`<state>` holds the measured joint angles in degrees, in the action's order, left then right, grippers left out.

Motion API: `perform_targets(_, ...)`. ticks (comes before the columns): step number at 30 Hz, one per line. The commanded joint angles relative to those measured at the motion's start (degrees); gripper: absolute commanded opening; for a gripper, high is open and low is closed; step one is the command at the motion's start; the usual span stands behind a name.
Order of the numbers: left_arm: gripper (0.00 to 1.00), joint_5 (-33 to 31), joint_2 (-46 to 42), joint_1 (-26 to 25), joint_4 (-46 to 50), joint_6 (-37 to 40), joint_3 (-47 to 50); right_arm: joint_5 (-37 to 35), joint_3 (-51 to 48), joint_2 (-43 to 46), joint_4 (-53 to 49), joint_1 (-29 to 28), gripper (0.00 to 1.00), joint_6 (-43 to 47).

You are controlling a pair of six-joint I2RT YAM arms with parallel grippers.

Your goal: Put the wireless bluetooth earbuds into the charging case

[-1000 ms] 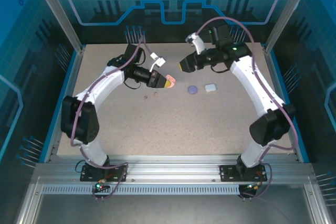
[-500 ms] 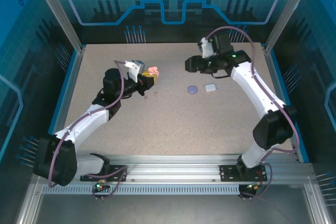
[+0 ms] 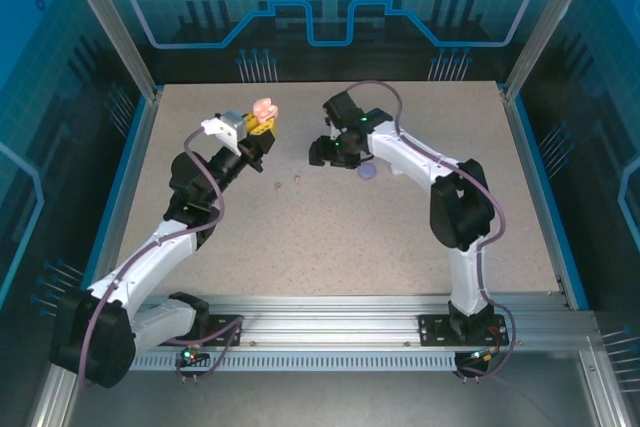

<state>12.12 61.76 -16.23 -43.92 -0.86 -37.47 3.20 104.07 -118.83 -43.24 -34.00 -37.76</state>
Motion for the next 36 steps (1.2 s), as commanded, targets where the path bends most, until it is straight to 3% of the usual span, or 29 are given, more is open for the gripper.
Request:
perform_targets(1, 0.0, -3.8, -2.5, 0.1, -4.2, 2.8, 1.0, -4.6, 6.3, -4.0, -4.7, -1.5, 0.62, -4.8)
perform_targets(12, 0.0, -11.0, -3.3, 0.1, -4.0, 2.6, 0.6, -13.9, 16.0, -12.6, -10.7, -6.2, 0.61, -14.9)
perform_targets(17, 0.0, -13.6, -2.9, 0.1, -3.8, 2.6, -0.6, -14.9, 20.4, -17.1, -12.4, -7.7, 0.6, -17.2)
perform_targets(27, 0.0, -12.7, -2.3, 0.1, -3.2, 2.4, -0.9, -14.7, 32.5, -26.6, -16.5, -9.1, 0.51, -13.9)
perform_targets(36, 0.0, -11.8, -1.8, 0.1, -3.1, 2.4, -0.8, -14.3, 35.7, -30.6, -15.8, -9.7, 0.44, -11.2)
